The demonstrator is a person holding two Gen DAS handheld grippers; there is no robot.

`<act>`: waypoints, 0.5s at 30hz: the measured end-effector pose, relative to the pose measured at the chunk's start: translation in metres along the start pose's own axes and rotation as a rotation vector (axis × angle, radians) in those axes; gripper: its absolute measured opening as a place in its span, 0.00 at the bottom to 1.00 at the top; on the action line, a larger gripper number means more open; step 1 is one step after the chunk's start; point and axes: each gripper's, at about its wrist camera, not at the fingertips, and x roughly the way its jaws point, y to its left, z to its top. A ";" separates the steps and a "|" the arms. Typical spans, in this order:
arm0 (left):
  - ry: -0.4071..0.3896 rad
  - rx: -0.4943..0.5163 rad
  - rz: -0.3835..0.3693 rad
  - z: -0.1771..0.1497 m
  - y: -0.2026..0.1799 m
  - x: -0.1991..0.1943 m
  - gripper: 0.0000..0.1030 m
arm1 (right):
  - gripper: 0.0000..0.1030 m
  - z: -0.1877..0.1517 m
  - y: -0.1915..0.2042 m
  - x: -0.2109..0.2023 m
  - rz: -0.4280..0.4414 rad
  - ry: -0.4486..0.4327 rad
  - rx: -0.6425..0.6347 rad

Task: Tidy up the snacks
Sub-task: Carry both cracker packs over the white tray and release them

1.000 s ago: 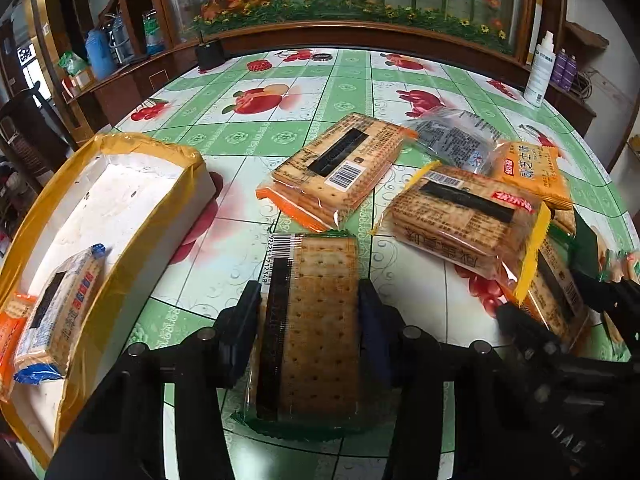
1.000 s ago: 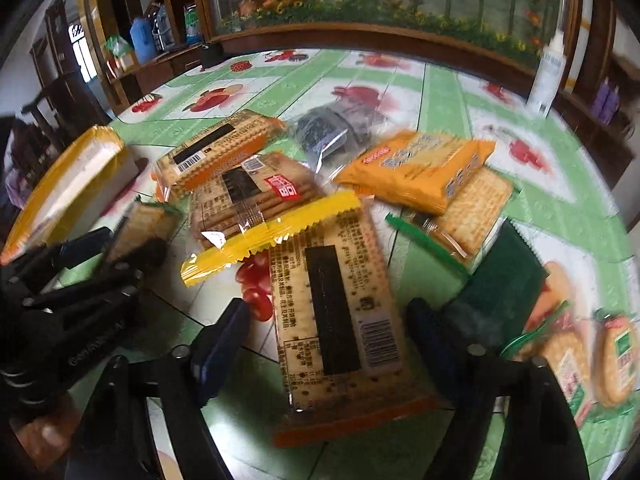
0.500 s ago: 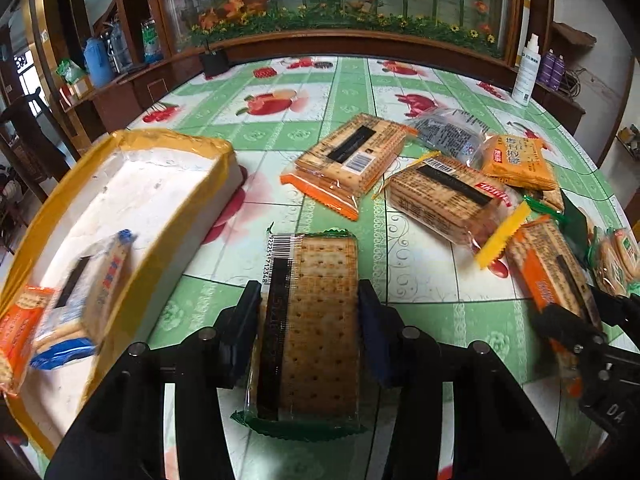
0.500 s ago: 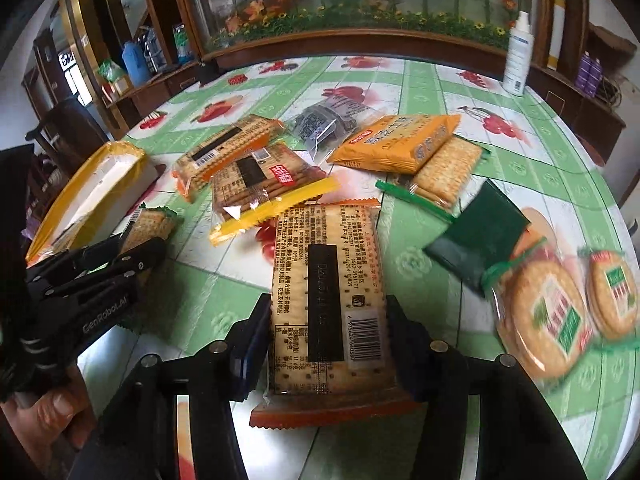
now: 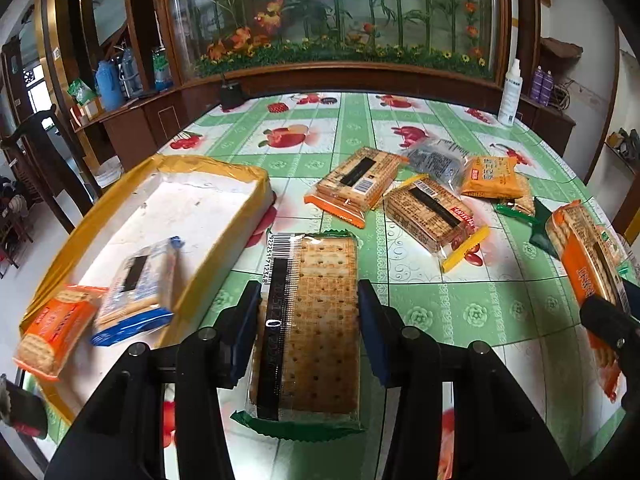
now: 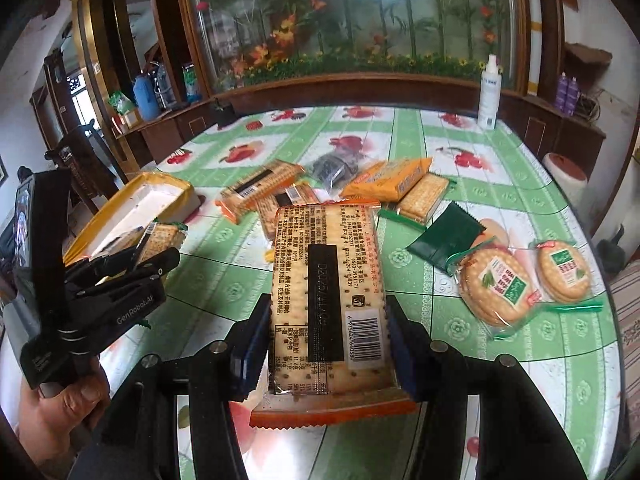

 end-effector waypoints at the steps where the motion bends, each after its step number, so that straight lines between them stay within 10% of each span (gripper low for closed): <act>1: -0.004 -0.002 0.001 0.000 0.002 -0.003 0.44 | 0.53 0.000 0.001 -0.003 -0.004 -0.005 -0.001; 15: -0.084 -0.051 0.016 -0.002 0.044 -0.045 0.44 | 0.53 0.005 0.041 -0.027 -0.076 -0.078 -0.069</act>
